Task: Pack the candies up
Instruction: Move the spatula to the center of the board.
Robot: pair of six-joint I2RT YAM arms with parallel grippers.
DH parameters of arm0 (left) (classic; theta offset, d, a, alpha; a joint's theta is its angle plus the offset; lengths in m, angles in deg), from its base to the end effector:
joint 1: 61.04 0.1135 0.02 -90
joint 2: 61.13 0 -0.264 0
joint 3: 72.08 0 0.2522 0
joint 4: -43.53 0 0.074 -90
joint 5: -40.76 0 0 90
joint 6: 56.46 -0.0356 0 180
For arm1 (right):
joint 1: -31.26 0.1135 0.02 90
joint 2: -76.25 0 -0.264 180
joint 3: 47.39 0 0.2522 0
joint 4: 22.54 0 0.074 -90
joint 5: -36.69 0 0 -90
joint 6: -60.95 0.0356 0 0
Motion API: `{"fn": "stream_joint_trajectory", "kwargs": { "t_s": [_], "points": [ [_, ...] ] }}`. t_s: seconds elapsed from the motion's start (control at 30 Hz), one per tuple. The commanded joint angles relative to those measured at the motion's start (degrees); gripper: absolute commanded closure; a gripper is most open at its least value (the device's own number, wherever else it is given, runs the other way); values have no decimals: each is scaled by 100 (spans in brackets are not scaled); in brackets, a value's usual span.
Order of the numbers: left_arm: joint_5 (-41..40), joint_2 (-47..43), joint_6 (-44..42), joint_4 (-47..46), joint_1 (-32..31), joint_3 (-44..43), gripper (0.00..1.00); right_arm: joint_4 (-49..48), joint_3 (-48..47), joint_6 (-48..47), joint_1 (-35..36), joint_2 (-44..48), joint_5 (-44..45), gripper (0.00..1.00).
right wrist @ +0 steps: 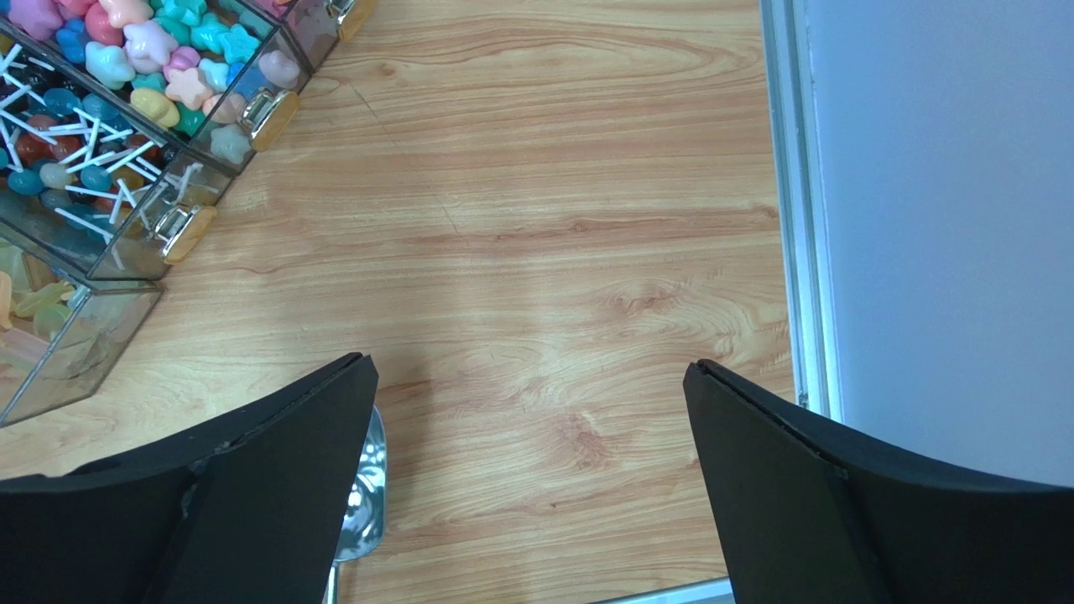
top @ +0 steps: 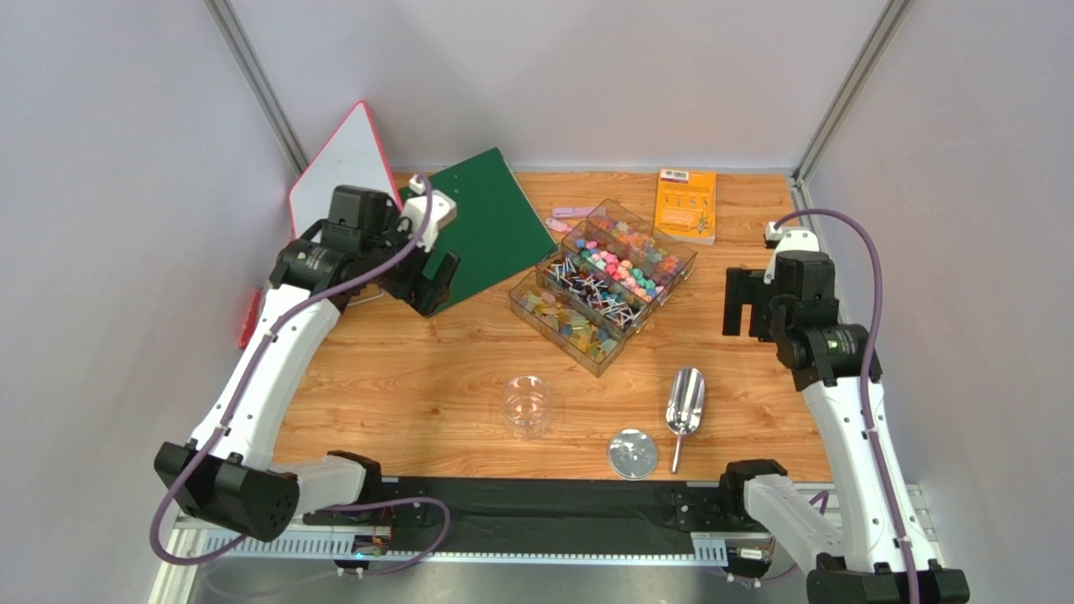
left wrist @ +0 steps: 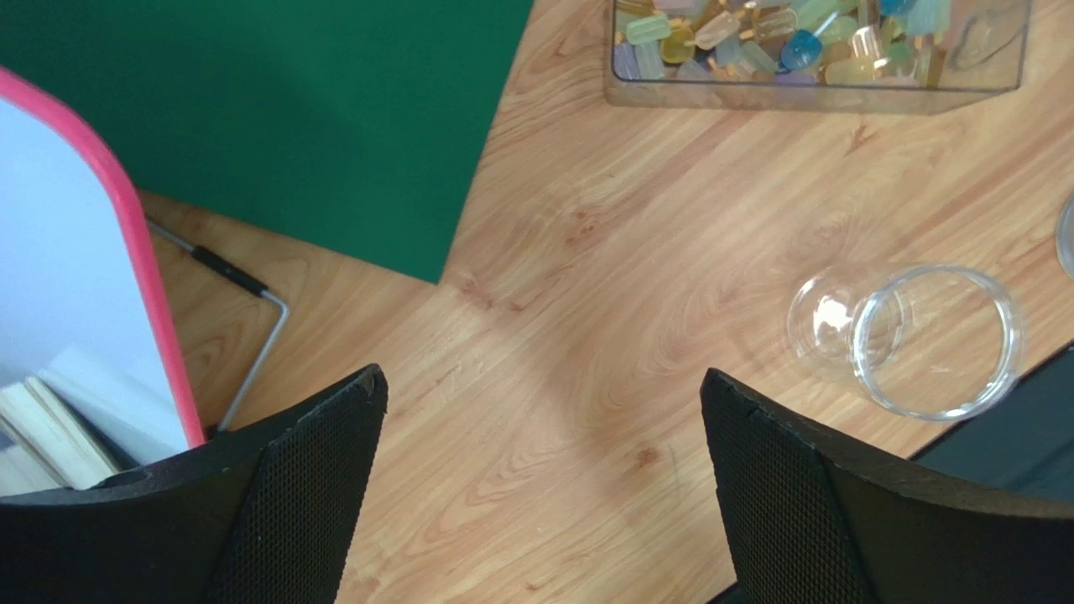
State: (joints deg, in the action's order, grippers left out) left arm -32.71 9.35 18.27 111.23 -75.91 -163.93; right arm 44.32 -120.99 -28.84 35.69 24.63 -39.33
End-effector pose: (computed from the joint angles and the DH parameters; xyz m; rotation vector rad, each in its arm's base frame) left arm 0.2306 -0.0717 0.3760 0.7458 2.2417 -0.3393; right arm 0.1670 0.0043 0.3383 0.0329 2.3379 -0.2468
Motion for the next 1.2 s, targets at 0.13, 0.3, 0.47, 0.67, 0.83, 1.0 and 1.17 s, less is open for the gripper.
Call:
{"fn": "stream_joint_trajectory", "kwargs": {
  "t_s": [0.13, 0.3, 0.47, 0.67, 0.83, 1.0, 1.17],
  "points": [
    [-2753, 817, -1638, 766, -1677, -882, 0, -54, 85, -1892, 32, 1107, -1695, 0],
    [-1286, 1521, -1593, 1094, -1712, -1473, 1, 94, 42, -1648, 23, 944, -2109, 0],
    [-546, 2004, -2182, 988, -1738, -1473, 7, 664, -20, -2076, 15, 618, -3221, 2],
    [-573, 2664, -2376, 1111, -1747, -1745, 9, 1990, -423, -3060, 23, -619, -3876, 7],
    [-581, 2603, -1946, 839, -1747, -1807, 8, 2599, -231, -3370, 23, -1130, -3762, 11],
    [-485, 2506, -1611, 680, -1756, -1781, 8, 2425, 191, -3167, 23, -1210, -3262, 18],
    [-362, 2410, -1365, 654, -1791, -1780, 8, 2100, 113, -3308, 32, -1684, -2962, 30]
  ]
}}
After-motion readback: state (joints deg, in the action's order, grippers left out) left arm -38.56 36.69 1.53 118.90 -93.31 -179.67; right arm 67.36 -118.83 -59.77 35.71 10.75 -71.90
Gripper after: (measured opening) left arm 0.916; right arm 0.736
